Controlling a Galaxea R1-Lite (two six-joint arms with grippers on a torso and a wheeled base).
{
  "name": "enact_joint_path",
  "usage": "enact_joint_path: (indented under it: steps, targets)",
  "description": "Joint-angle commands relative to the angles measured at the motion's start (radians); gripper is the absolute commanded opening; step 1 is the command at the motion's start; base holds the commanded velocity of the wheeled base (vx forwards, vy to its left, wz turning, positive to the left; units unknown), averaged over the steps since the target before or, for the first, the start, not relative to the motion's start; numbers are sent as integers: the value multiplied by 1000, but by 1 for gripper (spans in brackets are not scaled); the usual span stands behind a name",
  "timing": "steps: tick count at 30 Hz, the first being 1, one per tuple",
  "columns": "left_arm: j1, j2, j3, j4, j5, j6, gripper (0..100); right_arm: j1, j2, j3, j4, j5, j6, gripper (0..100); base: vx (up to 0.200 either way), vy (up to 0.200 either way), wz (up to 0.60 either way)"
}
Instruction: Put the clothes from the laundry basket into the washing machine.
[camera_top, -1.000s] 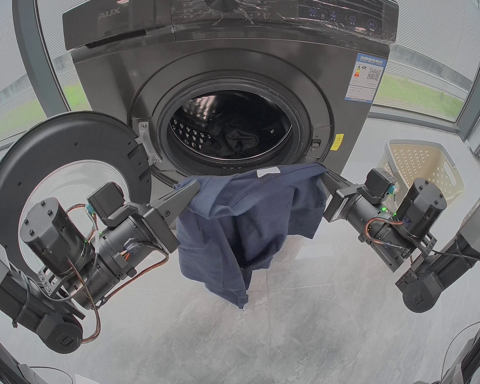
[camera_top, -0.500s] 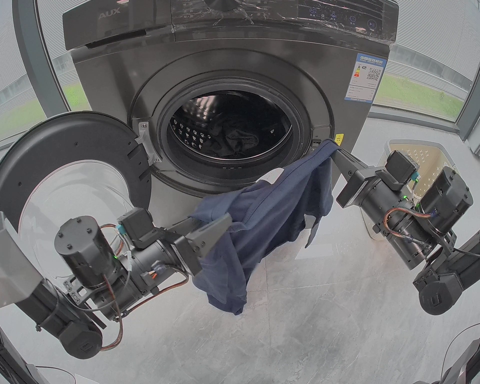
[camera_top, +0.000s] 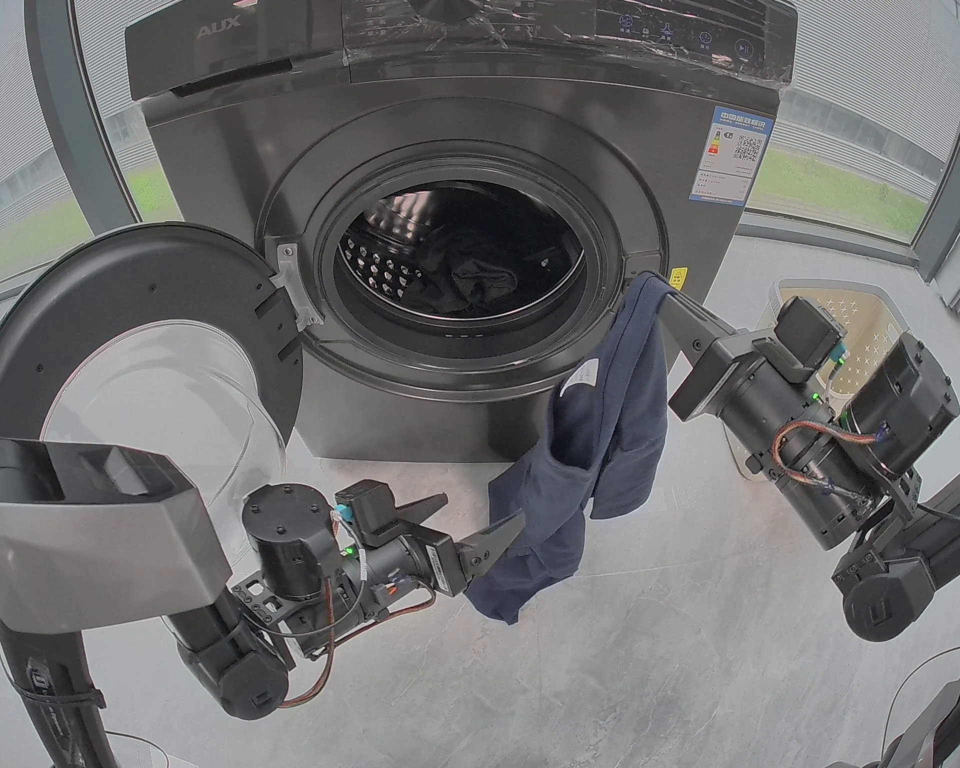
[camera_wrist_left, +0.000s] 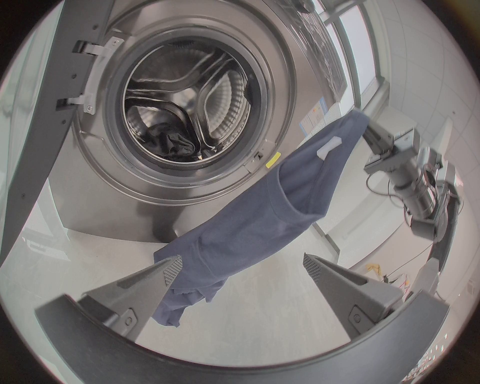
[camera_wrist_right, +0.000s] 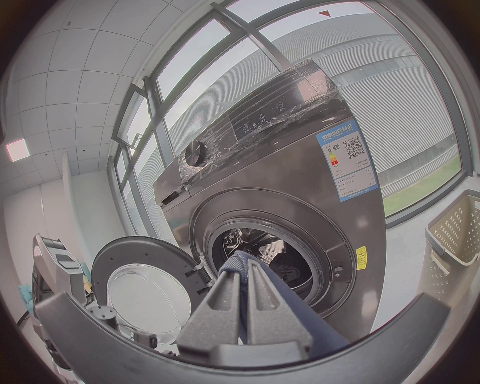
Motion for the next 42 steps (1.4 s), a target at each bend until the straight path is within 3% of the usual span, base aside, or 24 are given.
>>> enact_joint_path:
  steps: [1,8,26,35,36,42]
  targets:
    - [-14,79,-25,0,1,30,100,2,1,0,1,0,1,0,0,0,0]
    - [-50,115,-75,0,18,79,100,2,6,-1,1,0,1,0,0,0,0]
    - [-98,269,-348,1,75,85,100,2,12,0,-1,0,1,0,0,0,0]
    - [-110,349,-439,0,135,124,100,1,12,0,-1,0,1,0,0,0,0]
    - [-110,350,-448,0,139,124,0,1,12,0,-1,0,1,0,0,0,0]
    - [-98,336,-471,0,165,124,0,-2,12,2,-1,0,1,0,0,0,0]
